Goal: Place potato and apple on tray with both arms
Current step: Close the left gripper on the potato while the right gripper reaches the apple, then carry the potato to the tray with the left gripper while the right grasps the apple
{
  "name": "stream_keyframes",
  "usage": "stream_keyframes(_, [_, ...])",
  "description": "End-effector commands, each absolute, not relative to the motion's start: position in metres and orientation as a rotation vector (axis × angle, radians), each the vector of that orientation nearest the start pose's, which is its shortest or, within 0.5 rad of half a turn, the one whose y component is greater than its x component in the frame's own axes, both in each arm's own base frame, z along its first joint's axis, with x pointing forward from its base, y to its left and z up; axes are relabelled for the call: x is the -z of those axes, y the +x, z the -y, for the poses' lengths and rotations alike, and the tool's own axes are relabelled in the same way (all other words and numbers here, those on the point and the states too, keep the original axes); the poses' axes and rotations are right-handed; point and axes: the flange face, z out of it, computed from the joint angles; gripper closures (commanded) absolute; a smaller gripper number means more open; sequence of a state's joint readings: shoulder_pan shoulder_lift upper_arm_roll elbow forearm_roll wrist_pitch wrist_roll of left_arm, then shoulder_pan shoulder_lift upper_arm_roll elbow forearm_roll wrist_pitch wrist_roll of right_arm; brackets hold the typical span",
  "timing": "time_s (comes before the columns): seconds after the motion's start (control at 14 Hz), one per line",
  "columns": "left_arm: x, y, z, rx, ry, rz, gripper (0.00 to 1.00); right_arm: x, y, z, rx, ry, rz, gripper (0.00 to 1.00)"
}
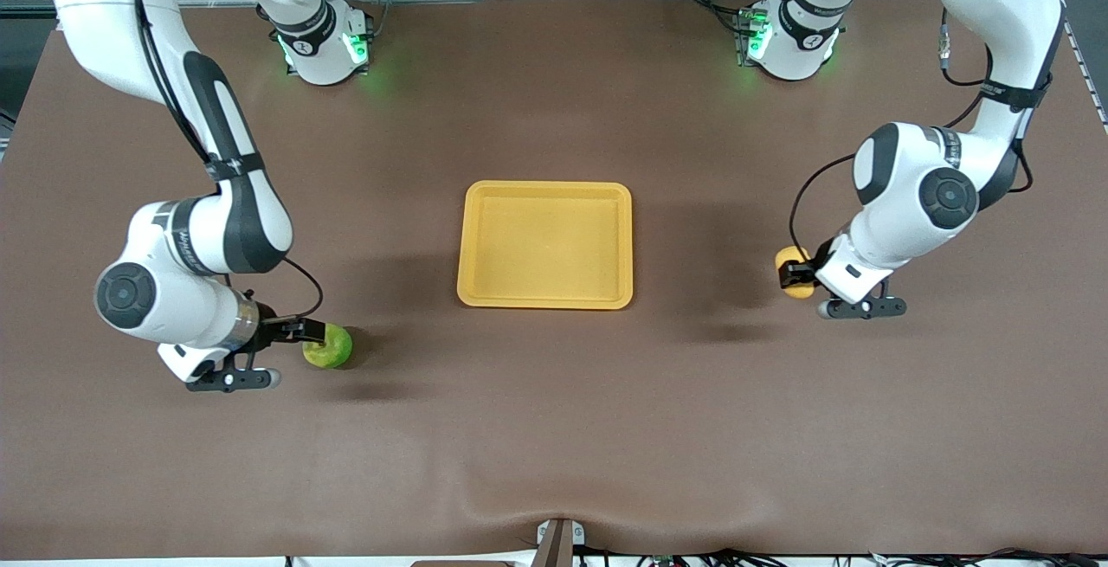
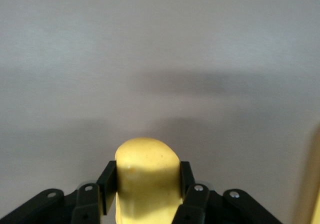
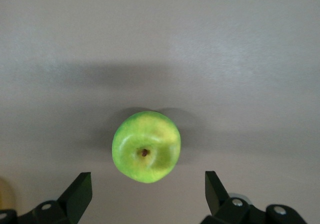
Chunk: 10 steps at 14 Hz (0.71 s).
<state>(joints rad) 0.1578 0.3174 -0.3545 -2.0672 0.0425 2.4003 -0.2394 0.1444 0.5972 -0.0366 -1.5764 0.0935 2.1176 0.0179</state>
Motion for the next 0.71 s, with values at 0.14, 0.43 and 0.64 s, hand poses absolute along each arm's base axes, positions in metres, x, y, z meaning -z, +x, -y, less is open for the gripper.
stream_keyframes(0.14, [-0.294, 0.574, 0.167, 0.007, -3.248, -0.060, 0.87, -0.262, 0.691, -0.087, -0.097, -3.086, 0.044, 0.00])
stream_keyframes(0.43, [-0.295, 0.568, 0.218, 0.008, -3.261, -0.058, 0.86, -0.242, 0.692, -0.087, -0.098, -3.077, 0.024, 0.00])
stream_keyframes(0.64, [-0.299, 0.559, 0.273, 0.015, -3.279, -0.025, 0.86, -0.235, 0.691, -0.089, -0.104, -3.056, 0.000, 0.00])
